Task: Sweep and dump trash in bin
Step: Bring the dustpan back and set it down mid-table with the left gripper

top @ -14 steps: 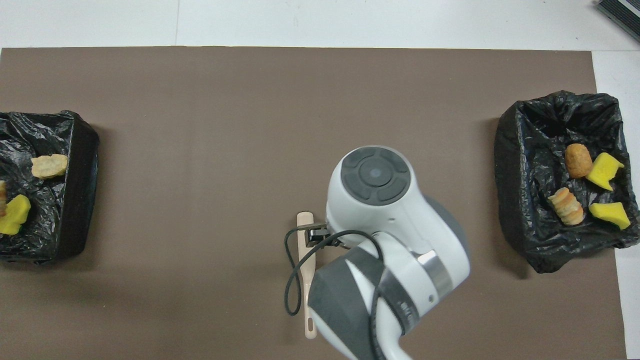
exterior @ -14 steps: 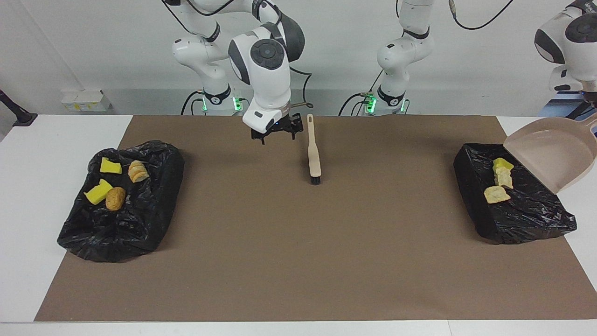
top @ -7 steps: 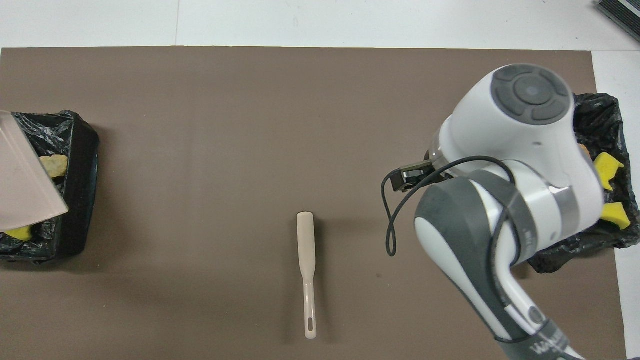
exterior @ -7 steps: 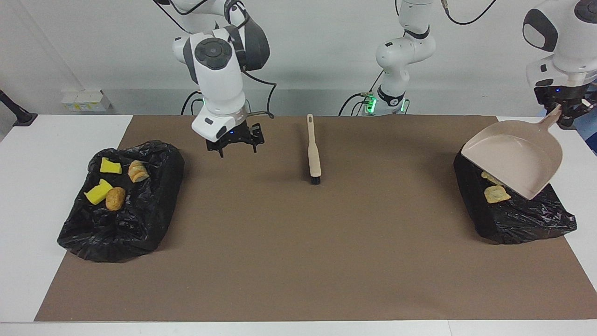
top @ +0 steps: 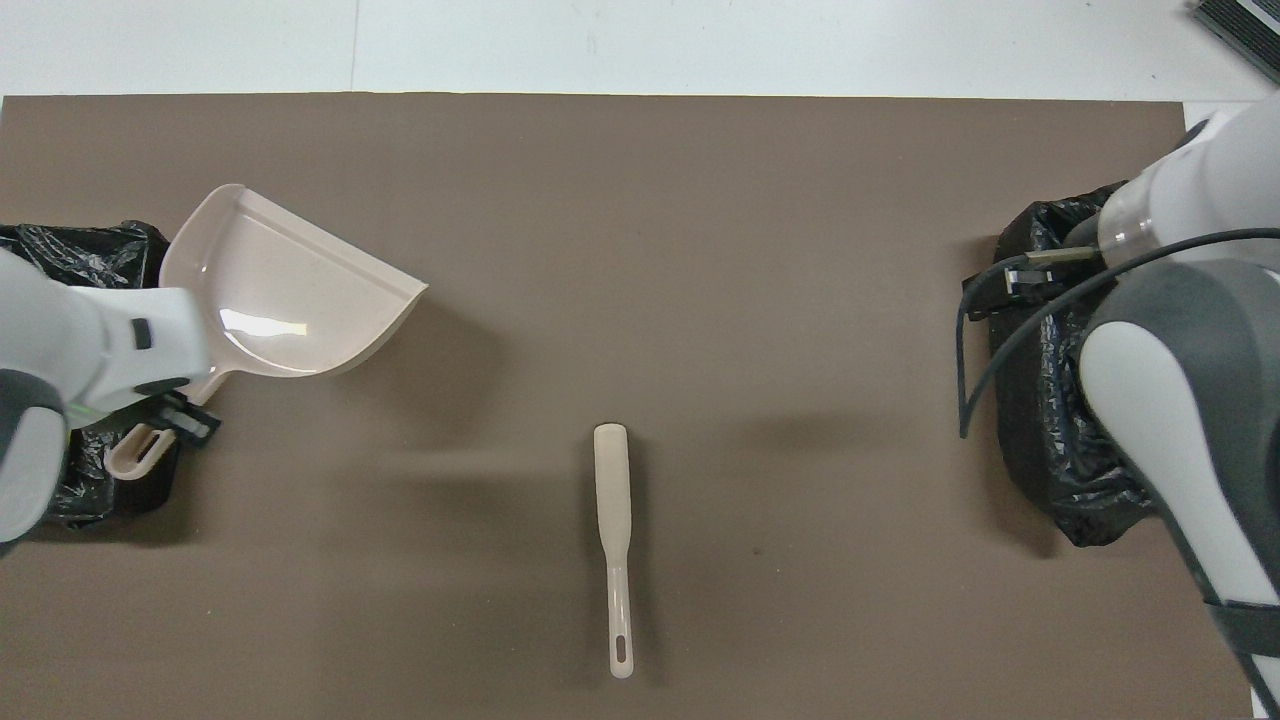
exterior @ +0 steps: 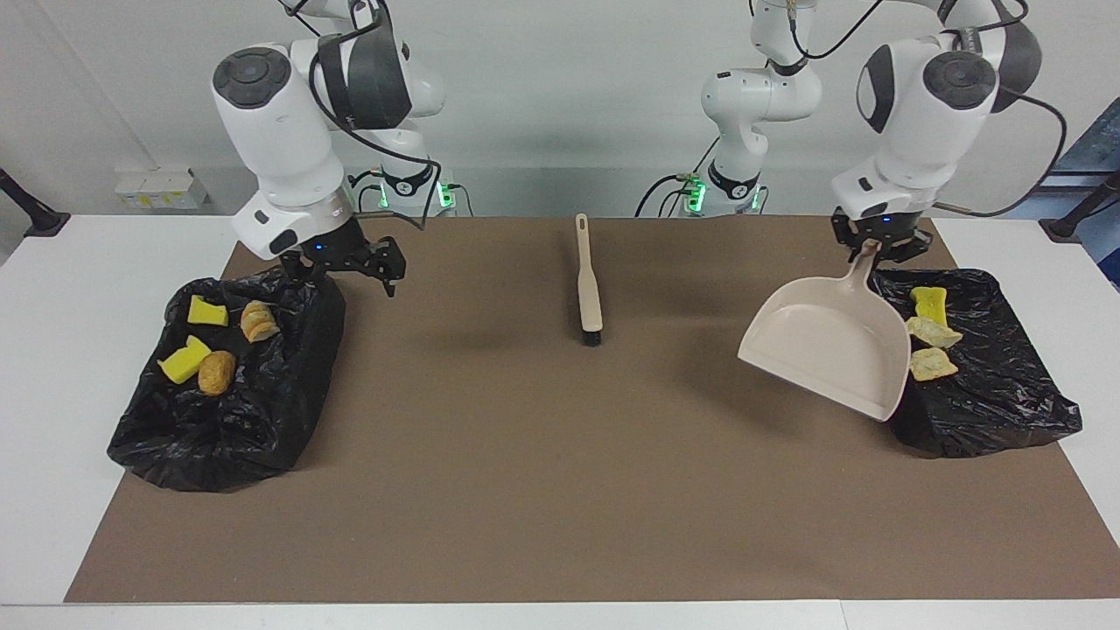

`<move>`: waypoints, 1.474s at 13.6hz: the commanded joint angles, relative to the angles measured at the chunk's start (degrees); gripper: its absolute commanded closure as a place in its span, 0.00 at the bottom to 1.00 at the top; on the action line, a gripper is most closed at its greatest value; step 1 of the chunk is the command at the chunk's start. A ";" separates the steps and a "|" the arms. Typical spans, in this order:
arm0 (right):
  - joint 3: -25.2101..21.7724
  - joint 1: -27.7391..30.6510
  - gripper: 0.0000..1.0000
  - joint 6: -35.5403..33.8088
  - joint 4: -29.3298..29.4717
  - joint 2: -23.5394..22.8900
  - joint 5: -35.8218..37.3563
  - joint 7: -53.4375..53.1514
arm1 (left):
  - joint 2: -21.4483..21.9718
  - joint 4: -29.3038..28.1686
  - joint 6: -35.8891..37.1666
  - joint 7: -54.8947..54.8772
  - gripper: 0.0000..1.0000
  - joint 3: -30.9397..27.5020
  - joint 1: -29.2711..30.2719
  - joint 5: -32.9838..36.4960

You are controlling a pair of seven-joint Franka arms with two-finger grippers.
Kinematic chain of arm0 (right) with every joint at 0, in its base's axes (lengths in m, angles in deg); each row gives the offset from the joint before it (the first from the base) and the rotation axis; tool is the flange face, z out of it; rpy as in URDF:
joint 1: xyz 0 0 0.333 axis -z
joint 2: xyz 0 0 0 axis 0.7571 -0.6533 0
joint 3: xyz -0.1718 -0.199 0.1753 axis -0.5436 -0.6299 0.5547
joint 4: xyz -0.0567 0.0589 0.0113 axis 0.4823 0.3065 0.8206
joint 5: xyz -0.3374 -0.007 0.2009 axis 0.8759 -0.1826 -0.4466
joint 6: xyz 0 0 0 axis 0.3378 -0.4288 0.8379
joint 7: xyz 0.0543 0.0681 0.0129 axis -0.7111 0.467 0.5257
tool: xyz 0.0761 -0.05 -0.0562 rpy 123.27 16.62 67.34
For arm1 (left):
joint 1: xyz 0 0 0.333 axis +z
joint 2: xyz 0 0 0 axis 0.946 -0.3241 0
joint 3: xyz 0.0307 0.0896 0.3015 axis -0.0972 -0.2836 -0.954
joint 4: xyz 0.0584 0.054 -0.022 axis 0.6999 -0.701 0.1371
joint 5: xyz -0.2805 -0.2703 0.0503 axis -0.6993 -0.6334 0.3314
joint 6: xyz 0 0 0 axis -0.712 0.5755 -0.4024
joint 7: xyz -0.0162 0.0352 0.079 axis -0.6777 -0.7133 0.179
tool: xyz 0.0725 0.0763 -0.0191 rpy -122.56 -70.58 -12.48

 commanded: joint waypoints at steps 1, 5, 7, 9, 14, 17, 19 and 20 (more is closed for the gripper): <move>-4.10 -0.17 0.00 -3.20 0.43 1.66 0.98 6.52 | -3.19 0.36 -6.00 14.93 1.00 -1.27 -6.49 -3.42; -6.93 -0.35 0.00 -6.20 0.43 5.87 -0.26 6.01 | -14.93 10.08 -8.83 32.85 1.00 -1.45 -15.54 -7.92; -6.93 -1.13 0.00 -6.29 0.52 6.32 -0.43 2.51 | -20.75 17.03 -8.66 37.46 1.00 -1.45 -18.54 -8.36; -9.03 -3.24 0.00 -7.16 0.26 7.28 -0.87 1.17 | -25.58 20.47 -9.70 44.21 1.00 -1.45 -22.40 -8.19; -8.78 -3.51 0.00 -7.43 -0.10 7.11 -0.96 1.26 | -35.50 28.19 -12.61 50.91 1.00 -1.54 -27.07 -8.80; -8.16 -3.51 0.00 -10.32 -0.18 7.38 -0.96 1.26 | -37.12 29.81 -15.49 51.81 1.00 -1.45 -27.17 -10.03; -8.25 -3.25 0.00 -9.54 -0.10 7.29 -0.96 1.26 | -36.95 28.23 -19.19 51.81 0.94 -1.36 -26.99 -10.91; -8.25 -2.81 0.00 -9.54 -0.10 7.29 -0.87 1.26 | -36.86 27.18 -19.64 51.81 0.79 -1.45 -27.25 -11.35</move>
